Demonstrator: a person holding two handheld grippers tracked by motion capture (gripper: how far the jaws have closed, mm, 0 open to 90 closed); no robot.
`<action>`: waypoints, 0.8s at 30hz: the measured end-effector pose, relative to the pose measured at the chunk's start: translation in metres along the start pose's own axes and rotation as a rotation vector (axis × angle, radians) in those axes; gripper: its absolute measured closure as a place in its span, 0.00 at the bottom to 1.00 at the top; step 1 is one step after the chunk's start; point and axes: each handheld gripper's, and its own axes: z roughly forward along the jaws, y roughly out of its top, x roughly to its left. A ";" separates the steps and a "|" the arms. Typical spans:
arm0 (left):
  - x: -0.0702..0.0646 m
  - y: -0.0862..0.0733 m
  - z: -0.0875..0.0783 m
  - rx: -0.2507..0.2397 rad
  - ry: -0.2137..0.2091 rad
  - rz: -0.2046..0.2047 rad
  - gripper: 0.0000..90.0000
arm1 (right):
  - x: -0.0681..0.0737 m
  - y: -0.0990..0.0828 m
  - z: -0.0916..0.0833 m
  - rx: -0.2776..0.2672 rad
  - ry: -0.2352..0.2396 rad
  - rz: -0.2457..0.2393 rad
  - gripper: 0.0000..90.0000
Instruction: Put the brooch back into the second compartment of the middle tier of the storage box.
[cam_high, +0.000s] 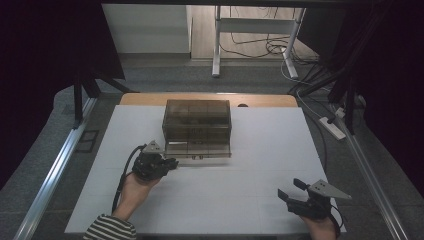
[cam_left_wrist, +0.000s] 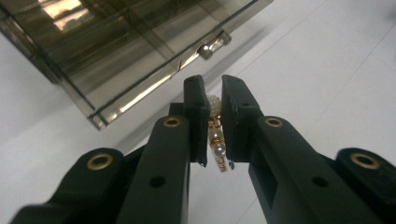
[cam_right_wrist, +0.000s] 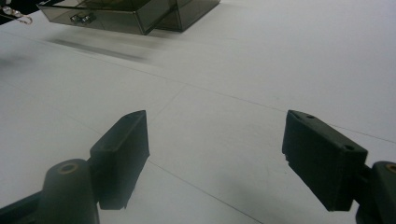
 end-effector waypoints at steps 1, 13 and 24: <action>-0.001 0.002 0.000 -0.001 -0.002 0.002 0.89 | 0.000 0.000 0.000 0.002 0.002 0.000 0.25; -0.003 0.021 0.005 -0.004 -0.008 0.024 0.89 | 0.000 0.000 0.001 0.007 0.002 0.000 0.25; -0.003 0.039 0.005 -0.011 -0.010 0.038 0.89 | 0.000 0.000 0.000 0.003 0.001 0.002 0.25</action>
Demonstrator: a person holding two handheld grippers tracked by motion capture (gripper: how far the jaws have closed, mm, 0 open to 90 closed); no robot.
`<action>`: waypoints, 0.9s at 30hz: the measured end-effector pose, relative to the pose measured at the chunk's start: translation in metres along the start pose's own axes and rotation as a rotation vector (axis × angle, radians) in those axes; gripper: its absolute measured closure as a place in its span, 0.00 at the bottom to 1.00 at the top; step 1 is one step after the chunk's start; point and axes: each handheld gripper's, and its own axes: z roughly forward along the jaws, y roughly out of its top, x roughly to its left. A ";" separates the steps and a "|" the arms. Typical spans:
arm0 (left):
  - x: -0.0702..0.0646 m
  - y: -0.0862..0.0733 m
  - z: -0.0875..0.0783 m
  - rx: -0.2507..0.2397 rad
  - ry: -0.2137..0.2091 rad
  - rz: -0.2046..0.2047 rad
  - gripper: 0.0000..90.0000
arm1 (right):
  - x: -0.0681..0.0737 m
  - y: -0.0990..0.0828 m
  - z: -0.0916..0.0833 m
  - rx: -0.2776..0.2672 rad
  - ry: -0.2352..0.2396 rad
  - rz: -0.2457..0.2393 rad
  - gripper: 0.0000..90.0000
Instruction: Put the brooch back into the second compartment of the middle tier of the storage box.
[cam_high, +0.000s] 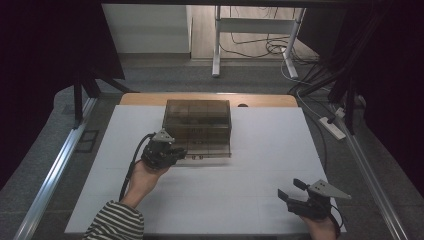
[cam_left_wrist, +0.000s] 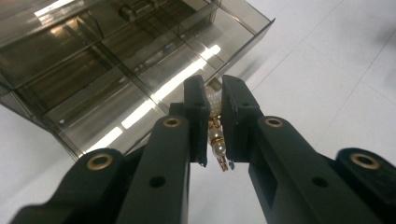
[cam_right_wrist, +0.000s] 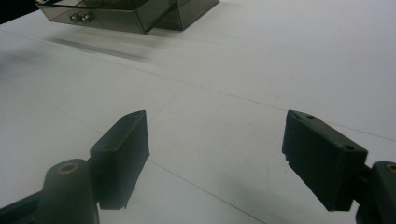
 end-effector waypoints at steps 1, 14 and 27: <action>0.000 0.002 0.000 -0.002 0.001 -0.002 0.89 | 0.000 0.000 0.000 0.000 0.000 0.000 0.25; 0.002 0.019 0.009 0.003 0.010 0.010 0.89 | 0.000 0.000 0.000 0.003 0.003 -0.002 0.25; 0.011 0.027 0.029 0.028 0.033 -0.007 0.89 | 0.000 0.000 0.001 0.006 0.006 -0.003 0.25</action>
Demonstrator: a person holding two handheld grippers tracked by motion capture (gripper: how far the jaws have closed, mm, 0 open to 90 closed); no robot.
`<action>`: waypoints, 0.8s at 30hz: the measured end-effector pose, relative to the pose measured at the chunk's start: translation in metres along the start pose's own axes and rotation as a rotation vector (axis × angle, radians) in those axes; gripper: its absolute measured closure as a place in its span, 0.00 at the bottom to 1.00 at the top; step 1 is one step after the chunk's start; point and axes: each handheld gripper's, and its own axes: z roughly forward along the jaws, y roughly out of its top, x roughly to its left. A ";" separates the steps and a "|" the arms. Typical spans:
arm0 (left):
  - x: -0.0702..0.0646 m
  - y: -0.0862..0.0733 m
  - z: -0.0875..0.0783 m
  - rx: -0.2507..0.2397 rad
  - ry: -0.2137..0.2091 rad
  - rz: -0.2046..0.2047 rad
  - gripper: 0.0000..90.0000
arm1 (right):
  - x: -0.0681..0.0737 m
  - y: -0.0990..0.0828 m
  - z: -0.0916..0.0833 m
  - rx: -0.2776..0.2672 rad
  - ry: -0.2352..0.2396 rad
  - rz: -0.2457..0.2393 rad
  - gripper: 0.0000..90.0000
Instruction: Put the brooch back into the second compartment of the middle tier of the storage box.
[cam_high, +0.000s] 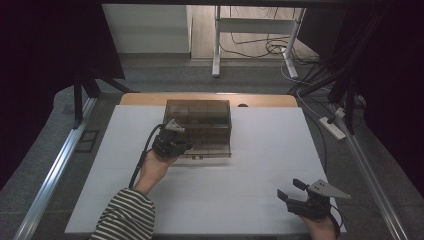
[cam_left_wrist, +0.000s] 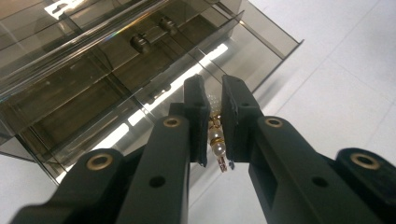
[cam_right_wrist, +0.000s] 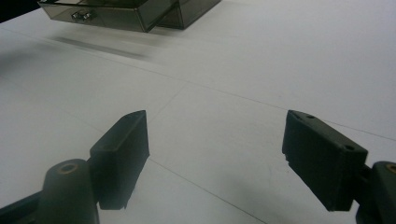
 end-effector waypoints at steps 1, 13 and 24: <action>0.001 0.000 0.002 0.000 0.001 -0.004 0.89 | 0.000 0.000 0.000 0.000 0.000 0.000 0.25; 0.008 0.005 0.022 0.024 0.012 -0.030 0.89 | 0.000 0.000 0.000 0.002 0.001 -0.001 0.25; 0.007 0.011 0.040 0.043 0.014 -0.035 0.89 | 0.000 0.000 0.000 0.002 0.002 -0.002 0.25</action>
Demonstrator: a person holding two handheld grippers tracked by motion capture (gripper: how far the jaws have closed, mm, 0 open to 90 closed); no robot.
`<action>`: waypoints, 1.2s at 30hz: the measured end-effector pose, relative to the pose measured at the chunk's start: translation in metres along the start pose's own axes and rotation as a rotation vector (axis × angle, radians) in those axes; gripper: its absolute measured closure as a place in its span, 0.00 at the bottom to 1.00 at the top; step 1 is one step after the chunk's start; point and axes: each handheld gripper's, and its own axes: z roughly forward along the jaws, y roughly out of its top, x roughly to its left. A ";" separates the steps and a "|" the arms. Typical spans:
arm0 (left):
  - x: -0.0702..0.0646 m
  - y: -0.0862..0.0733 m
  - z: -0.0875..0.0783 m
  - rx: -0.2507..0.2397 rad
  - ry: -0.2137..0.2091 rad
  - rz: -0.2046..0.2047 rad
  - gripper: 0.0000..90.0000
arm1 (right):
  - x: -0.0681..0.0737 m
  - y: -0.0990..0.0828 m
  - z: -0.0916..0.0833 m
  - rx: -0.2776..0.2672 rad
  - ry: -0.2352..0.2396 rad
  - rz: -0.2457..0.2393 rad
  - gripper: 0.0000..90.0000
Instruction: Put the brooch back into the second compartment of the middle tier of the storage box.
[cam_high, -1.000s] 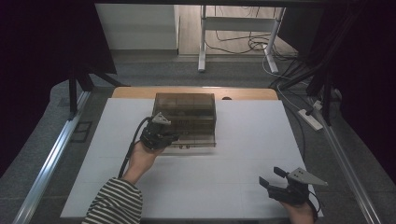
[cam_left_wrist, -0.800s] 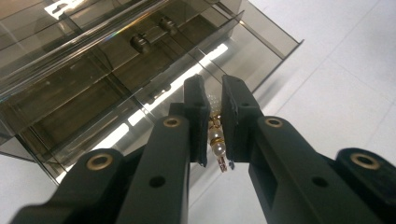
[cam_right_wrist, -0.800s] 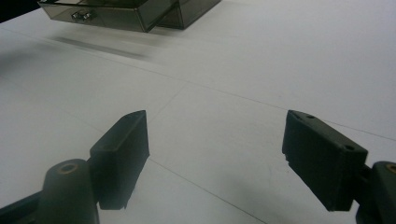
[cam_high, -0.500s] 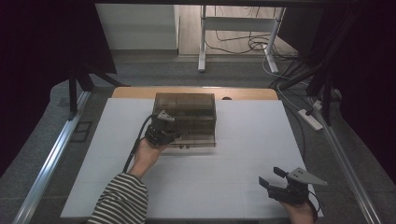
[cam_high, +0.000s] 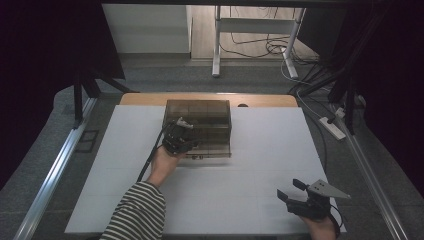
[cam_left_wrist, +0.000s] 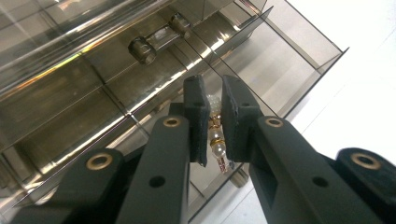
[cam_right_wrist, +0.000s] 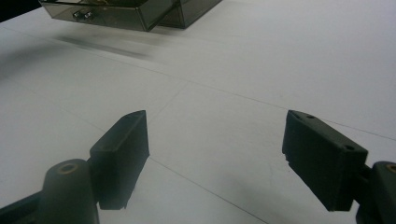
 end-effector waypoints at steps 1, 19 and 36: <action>0.000 0.000 0.001 -0.001 0.001 -0.003 0.89 | 0.000 0.000 0.000 0.001 0.002 0.000 0.25; 0.002 0.000 0.014 0.023 0.018 -0.005 0.88 | 0.000 0.000 0.000 0.001 0.006 -0.001 0.25; 0.001 0.000 0.015 0.010 0.030 0.001 0.80 | -0.001 0.000 0.000 0.008 0.010 -0.002 0.25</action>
